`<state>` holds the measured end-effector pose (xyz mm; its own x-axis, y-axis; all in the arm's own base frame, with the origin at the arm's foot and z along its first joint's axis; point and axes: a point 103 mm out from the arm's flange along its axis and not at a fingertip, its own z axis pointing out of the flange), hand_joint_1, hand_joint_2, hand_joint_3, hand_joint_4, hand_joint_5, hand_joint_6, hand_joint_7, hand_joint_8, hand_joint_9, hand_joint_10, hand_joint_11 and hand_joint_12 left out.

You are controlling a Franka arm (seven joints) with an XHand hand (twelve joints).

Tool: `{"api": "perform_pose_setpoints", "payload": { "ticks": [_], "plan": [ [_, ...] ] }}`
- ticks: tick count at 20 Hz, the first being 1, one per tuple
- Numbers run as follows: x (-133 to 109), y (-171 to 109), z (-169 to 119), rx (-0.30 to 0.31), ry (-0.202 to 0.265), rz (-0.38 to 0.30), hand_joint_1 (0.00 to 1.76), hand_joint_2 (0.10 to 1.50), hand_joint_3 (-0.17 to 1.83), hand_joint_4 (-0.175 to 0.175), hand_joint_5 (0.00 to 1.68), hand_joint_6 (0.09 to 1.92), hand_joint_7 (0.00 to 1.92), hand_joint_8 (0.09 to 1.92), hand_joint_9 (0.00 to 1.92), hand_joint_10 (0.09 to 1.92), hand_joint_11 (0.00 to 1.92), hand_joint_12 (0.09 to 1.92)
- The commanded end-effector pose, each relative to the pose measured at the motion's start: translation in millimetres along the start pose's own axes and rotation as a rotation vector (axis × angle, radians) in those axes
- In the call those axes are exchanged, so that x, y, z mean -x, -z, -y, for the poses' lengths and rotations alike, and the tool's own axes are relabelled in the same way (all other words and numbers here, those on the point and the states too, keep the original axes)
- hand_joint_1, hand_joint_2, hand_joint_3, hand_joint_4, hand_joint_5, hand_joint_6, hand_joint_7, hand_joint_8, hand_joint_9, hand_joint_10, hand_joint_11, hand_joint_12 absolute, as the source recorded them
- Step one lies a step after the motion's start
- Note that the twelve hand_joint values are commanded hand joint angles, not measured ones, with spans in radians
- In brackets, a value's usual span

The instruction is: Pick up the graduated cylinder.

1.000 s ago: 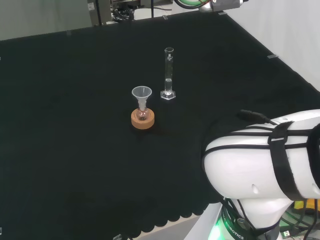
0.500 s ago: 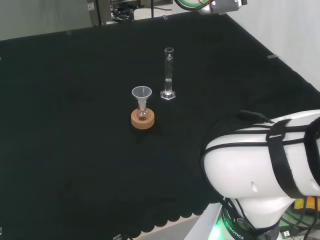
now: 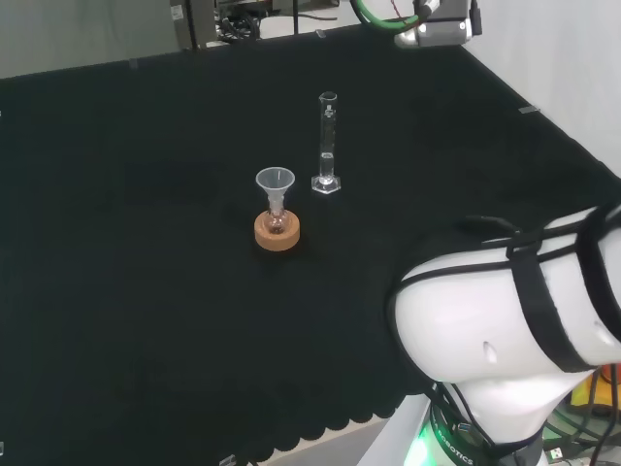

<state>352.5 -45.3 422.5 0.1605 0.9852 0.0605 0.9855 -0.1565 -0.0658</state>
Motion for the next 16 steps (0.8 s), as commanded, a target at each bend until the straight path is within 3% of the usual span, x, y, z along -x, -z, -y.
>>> {"api": "perform_pose_setpoints", "payload": {
  "ticks": [1,7,12,16],
  "plan": [
    [33,-34,-63,0.077,0.058,-0.091,0.0,1.2,0.37,0.0,0.28,0.09,0.1,0.51,0.27,0.61,0.15,1.34],
    [61,-69,-129,0.133,0.132,-0.23,0.18,1.16,0.31,-0.016,0.35,0.09,0.21,0.55,0.4,0.62,0.22,1.34],
    [75,-108,-167,0.084,0.154,-0.299,0.3,1.08,0.27,-0.024,0.4,0.09,0.29,0.6,0.5,0.62,0.31,1.34],
    [77,-139,-180,0.064,0.164,-0.349,0.34,1.06,0.26,-0.024,0.4,0.09,0.29,0.6,0.5,0.61,0.31,1.33]
  ]
}}
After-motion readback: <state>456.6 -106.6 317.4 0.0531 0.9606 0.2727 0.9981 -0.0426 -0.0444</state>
